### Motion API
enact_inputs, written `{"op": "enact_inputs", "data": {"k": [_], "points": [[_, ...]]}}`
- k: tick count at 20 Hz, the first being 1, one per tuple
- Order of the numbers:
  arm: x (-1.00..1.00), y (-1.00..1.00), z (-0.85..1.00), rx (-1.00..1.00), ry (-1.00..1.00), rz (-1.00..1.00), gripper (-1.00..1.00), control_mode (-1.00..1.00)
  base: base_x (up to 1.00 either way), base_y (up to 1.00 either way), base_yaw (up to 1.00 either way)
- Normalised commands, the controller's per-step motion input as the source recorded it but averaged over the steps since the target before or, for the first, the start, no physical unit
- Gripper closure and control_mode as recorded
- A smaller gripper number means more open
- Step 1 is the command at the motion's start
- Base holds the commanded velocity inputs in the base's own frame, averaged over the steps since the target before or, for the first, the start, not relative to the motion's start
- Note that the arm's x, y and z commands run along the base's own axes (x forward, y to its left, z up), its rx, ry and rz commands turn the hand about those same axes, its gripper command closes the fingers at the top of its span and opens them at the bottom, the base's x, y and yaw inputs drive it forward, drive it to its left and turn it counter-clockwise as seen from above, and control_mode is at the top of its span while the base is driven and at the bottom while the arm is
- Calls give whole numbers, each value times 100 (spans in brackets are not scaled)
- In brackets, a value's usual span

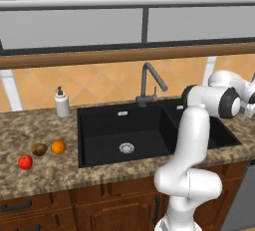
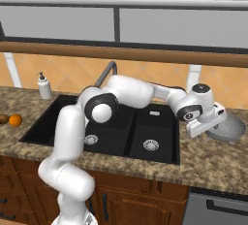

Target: Put the colander in the sink, put the pear, apple, orange in the colander, and turn on the sink faucet and pour water over the colander.

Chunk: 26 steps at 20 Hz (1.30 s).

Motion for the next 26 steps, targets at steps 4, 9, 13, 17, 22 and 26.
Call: {"op": "enact_inputs", "data": {"k": [4, 9, 13, 17, 22, 26], "points": [[28, -1, -35, 0, 0, 0, -100, -100, 0, 0, 0], [33, 0, -33, -4, 0, 0, -100, -100, 0, 0, 0], [30, -2, -25, -9, 0, 1, -100, -100, 0, 0, 0], [22, -5, -29, -8, 0, 1, -100, -100, 0, 0, 0], [12, -8, -25, -4, 0, 2, -100, -100, 0, 0, 0], [0, -5, -9, 0, 0, 1, 100, -100, 0, 0, 0]]}}
